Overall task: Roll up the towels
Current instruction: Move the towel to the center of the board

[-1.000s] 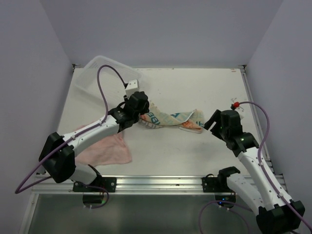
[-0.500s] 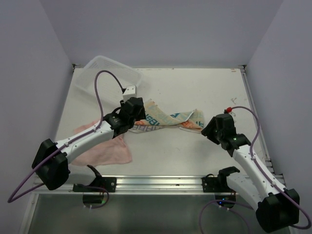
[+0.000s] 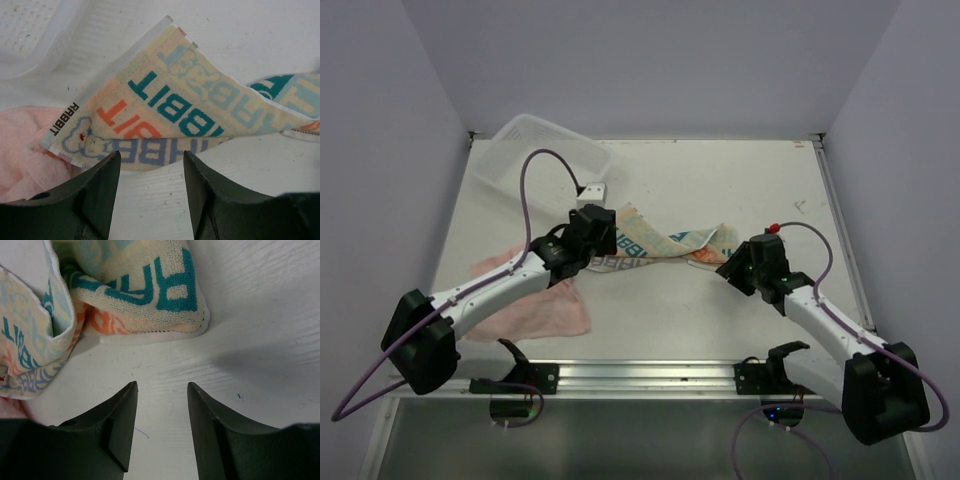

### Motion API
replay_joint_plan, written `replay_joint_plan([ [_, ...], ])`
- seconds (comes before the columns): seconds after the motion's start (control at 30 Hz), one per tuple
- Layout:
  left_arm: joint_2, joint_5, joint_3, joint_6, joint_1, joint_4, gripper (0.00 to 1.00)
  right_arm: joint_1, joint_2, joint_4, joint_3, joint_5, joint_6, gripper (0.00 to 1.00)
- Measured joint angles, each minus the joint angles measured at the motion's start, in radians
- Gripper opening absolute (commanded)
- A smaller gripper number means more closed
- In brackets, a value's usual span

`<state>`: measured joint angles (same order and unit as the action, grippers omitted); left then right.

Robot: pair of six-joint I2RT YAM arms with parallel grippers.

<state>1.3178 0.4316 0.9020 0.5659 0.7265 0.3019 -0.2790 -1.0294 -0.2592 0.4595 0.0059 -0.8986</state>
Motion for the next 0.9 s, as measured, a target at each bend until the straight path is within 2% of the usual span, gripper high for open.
replay_joint_plan([
  [0.13, -0.062, -0.01, 0.026, -0.045, 0.0, 0.028, 0.58, -0.06, -0.08, 0.051, 0.004, 0.007, -0.027, 0.47],
  [0.2, -0.088, -0.008, 0.044, -0.073, 0.0, 0.032, 0.62, -0.094, -0.122, 0.057, 0.013, 0.014, -0.039, 0.47],
  [0.27, -0.109, -0.003, 0.052, -0.102, 0.0, 0.036, 0.73, -0.122, -0.16, 0.07, 0.024, 0.027, -0.055, 0.47],
  [0.4, -0.153, 0.022, 0.052, -0.138, 0.0, 0.067, 0.82, -0.155, -0.203, 0.093, 0.039, 0.069, -0.092, 0.47],
  [0.9, -0.282, 0.097, 0.033, -0.263, 0.0, 0.11, 0.87, -0.259, -0.43, 0.071, 0.259, 0.208, -0.14, 0.47],
])
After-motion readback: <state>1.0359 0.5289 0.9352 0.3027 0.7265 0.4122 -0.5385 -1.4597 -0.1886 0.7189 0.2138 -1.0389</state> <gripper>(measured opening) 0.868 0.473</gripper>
